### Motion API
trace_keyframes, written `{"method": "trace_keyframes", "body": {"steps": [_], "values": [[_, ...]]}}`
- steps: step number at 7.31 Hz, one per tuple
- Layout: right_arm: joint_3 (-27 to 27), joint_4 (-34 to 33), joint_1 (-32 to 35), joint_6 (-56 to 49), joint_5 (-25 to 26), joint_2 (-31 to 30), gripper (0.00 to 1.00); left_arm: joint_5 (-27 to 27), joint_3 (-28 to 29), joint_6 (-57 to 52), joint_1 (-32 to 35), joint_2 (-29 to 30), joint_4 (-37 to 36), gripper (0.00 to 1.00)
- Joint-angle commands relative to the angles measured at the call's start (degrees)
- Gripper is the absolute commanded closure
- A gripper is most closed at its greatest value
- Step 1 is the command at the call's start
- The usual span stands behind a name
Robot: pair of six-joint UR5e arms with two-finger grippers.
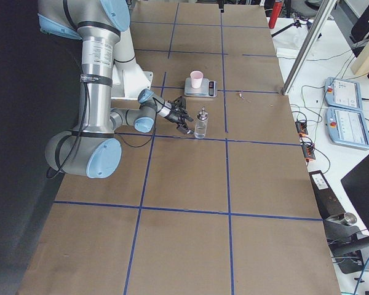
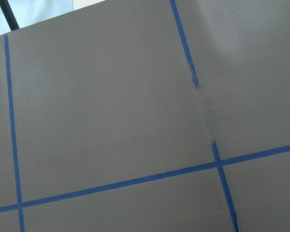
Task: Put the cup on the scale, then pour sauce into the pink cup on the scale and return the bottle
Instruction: 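Close the right gripper around the glass sauce dispenser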
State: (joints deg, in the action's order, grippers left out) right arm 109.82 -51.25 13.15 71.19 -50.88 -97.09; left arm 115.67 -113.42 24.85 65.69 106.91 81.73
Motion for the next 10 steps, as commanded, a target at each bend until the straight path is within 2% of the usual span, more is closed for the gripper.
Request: {"method": "trace_keyframes", "body": {"steps": [1,6,10], "values": [[-1.5,0.0,0.1,-0.1,0.0,0.9,0.0,0.0,0.2,0.0,0.1,0.1,0.0,0.0],[-1.8,0.0,2.0,-2.0,0.1,1.0,0.0,0.2,0.3,0.4,0.1,0.8,-0.2,0.0],[-2.1,-0.2,3.9,-2.8,-0.1,3.5,0.0,0.3,0.3,0.7,0.2,0.8,-0.2,0.0]]}}
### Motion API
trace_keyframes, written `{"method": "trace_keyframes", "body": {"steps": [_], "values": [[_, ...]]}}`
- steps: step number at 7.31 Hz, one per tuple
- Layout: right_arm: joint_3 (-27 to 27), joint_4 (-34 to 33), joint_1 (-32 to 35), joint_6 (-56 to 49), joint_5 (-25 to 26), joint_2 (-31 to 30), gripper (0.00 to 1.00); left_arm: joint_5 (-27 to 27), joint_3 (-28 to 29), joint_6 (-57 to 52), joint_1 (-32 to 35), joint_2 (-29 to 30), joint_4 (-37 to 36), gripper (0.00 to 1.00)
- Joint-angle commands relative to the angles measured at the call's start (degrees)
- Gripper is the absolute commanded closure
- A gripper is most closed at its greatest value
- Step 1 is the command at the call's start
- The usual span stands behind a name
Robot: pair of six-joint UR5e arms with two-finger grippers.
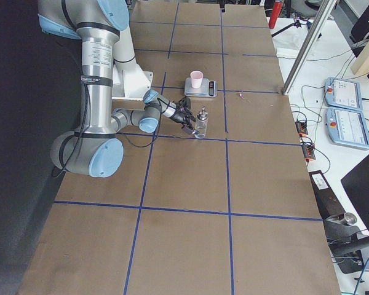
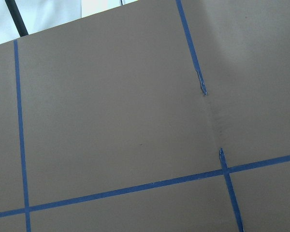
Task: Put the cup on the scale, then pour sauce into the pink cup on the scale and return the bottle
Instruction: 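Close the right gripper around the glass sauce dispenser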
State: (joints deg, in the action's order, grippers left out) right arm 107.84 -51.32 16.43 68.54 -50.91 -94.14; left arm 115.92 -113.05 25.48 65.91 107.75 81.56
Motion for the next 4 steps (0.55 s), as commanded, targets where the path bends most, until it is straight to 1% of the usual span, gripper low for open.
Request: {"method": "trace_keyframes", "body": {"steps": [1,3,4], "values": [[-0.5,-0.1,1.3,-0.2,-0.2,0.7,0.0,0.1,-0.1,0.1,0.0,0.0,0.0,0.0],[-1.2,0.0,1.8,-1.4,-0.3,1.5,0.0,0.2,0.0,0.2,0.0,0.0,-0.1,0.0],[-1.3,0.0,1.8,-1.5,-0.3,2.2,0.25,0.2,0.0,0.2,0.0,0.0,-0.1,0.0]]}}
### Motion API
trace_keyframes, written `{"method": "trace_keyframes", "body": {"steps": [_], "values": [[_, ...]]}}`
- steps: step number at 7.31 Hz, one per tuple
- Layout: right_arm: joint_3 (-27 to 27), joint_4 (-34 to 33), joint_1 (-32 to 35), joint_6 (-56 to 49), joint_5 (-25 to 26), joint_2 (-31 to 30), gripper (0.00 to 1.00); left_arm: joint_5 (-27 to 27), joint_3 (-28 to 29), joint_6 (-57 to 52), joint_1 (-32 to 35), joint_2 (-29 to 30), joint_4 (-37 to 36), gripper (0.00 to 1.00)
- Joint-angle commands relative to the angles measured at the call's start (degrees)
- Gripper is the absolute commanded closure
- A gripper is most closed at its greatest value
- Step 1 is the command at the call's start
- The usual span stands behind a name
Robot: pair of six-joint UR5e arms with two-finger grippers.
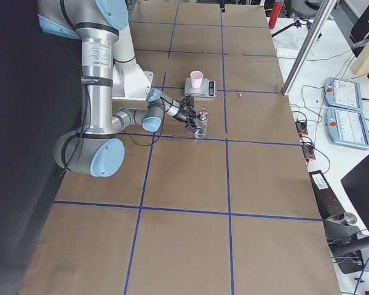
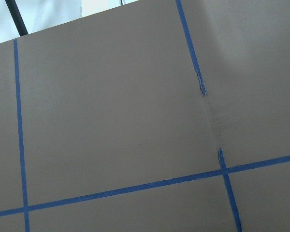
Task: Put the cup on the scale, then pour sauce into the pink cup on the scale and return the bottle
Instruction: 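Close the right gripper around the glass sauce dispenser, then lift the dispenser with the right gripper and carry it over the pink cup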
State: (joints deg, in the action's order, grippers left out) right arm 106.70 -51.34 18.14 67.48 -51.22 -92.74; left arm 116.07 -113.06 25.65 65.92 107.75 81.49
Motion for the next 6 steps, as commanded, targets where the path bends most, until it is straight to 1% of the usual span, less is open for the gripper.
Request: {"method": "trace_keyframes", "body": {"steps": [1,2,3,4,5,6], "values": [[-0.1,0.0,0.2,-1.0,-0.1,1.5,0.75,0.0,0.0,0.0,0.1,-0.1,0.0,0.0],[0.2,0.0,0.6,-1.5,-0.1,1.8,1.0,0.1,0.0,0.1,0.1,-0.1,0.0,0.0],[1.4,-0.1,1.7,-3.2,-1.5,2.5,1.0,0.1,0.0,0.2,0.1,-0.1,0.0,0.0],[2.4,-0.7,3.3,-7.9,-2.9,4.6,1.0,0.1,-0.1,0.1,0.3,-0.1,-0.1,0.0],[3.4,-1.0,3.5,-10.7,-3.0,4.7,1.0,0.1,-0.1,0.0,0.4,-0.4,0.0,0.0],[4.6,-2.0,3.3,-16.8,-2.6,5.5,1.0,0.4,-0.2,-0.5,0.9,-0.8,0.0,0.0]]}}
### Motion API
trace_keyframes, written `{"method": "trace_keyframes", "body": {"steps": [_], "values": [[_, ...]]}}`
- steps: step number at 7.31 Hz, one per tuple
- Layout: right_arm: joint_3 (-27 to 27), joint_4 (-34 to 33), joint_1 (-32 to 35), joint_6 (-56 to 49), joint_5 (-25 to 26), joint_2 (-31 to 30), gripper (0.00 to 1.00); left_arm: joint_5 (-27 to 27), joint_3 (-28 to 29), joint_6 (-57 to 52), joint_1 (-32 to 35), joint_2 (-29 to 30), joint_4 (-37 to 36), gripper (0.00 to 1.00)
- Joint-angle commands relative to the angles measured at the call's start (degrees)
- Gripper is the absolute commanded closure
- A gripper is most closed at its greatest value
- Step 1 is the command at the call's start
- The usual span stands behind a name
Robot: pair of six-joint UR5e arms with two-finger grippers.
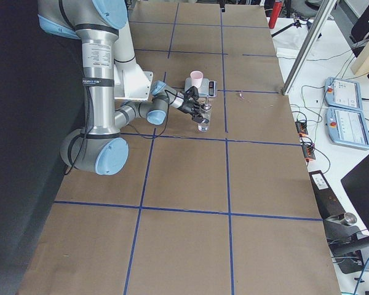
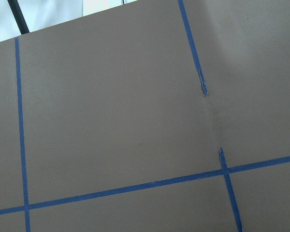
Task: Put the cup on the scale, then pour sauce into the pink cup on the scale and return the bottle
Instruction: 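Lift the dispenser with the right gripper and carry it over the pink cup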
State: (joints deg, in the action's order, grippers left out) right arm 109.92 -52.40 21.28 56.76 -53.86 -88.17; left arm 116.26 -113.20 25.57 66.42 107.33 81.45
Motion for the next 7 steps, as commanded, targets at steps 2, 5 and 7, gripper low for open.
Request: {"method": "trace_keyframes", "body": {"steps": [2,5,7], "values": [[5.2,-16.0,0.2,-10.3,0.1,11.5,1.0,0.5,0.1,-1.1,2.0,-2.4,0.4,0.0],[5.6,-23.5,-0.4,-17.6,4.6,16.5,1.0,0.5,1.2,-19.6,5.4,-7.5,0.7,0.0],[5.3,-23.7,-1.1,-30.4,7.4,18.6,1.0,8.9,8.0,-24.0,13.0,-9.6,6.0,0.0]]}}
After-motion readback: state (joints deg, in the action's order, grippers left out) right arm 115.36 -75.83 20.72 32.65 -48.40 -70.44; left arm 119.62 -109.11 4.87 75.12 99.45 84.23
